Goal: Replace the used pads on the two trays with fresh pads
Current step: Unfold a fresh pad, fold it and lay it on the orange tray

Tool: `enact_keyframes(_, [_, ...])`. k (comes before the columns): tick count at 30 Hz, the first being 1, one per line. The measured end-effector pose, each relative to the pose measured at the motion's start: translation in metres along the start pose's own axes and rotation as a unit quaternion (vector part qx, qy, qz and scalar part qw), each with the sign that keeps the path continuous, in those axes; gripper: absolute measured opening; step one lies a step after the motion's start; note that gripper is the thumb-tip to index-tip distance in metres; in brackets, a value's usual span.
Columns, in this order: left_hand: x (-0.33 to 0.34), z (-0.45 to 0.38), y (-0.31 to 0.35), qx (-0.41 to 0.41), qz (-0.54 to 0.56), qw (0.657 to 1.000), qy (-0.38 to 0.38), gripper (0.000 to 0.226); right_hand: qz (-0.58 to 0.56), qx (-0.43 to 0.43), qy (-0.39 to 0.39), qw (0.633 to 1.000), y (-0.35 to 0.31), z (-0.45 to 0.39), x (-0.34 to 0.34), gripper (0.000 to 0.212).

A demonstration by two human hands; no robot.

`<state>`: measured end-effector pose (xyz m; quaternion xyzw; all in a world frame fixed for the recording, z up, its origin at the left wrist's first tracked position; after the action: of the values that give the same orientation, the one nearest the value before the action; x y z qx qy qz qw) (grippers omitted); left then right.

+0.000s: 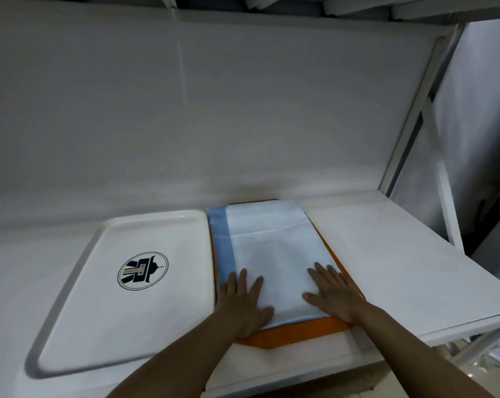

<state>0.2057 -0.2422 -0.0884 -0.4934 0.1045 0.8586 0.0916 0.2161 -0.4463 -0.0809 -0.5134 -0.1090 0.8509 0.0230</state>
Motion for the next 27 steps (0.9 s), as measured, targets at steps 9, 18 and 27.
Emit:
enact_keyframes(9, [-0.078, -0.037, -0.006, 0.019, -0.055, 0.989, 0.134, 0.070, 0.102, 0.010, 0.177, 0.979, -0.030, -0.030, -0.076, 0.056])
enact_keyframes(18, [-0.082, -0.141, -0.015, 0.018, 0.015, 0.972, 0.233, 0.088, 0.006, -0.003, 0.161, 0.987, -0.044, -0.155, -0.072, 0.135])
enact_keyframes(27, [-0.079, -0.140, -0.043, -0.032, 0.117, 0.975, 0.187, 0.143, -0.032, 0.089, 0.169, 0.981, -0.023, -0.153, -0.056, 0.098])
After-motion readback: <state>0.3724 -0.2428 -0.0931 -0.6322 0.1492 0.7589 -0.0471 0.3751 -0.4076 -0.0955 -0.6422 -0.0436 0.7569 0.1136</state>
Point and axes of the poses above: each hand's wrist, its own z-axis away from the middle knuckle, its own x-axis out of the palm, y = z × x, the point moved 8 cm from there along -z, towards the middle knuckle, and after that the axes turned 8 degrees about -y, right-handed, at the moved point
